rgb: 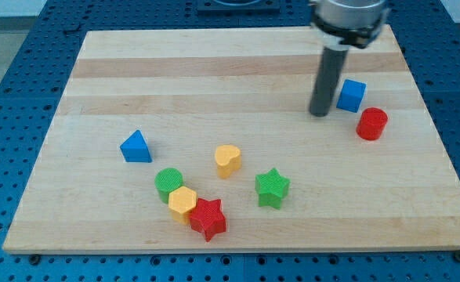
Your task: Slide the blue cube right a bit
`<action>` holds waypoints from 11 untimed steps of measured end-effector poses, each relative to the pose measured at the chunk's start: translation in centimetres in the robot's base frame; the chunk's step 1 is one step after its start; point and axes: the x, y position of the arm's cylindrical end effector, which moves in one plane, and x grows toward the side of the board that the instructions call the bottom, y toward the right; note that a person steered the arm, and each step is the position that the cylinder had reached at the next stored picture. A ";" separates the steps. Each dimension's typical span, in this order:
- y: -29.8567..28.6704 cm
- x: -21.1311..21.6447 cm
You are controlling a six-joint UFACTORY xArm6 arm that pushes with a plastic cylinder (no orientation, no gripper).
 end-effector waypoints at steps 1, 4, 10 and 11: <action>-5.5 -0.9; 0.0 -5.4; 7.1 -2.3; 7.8 -4.6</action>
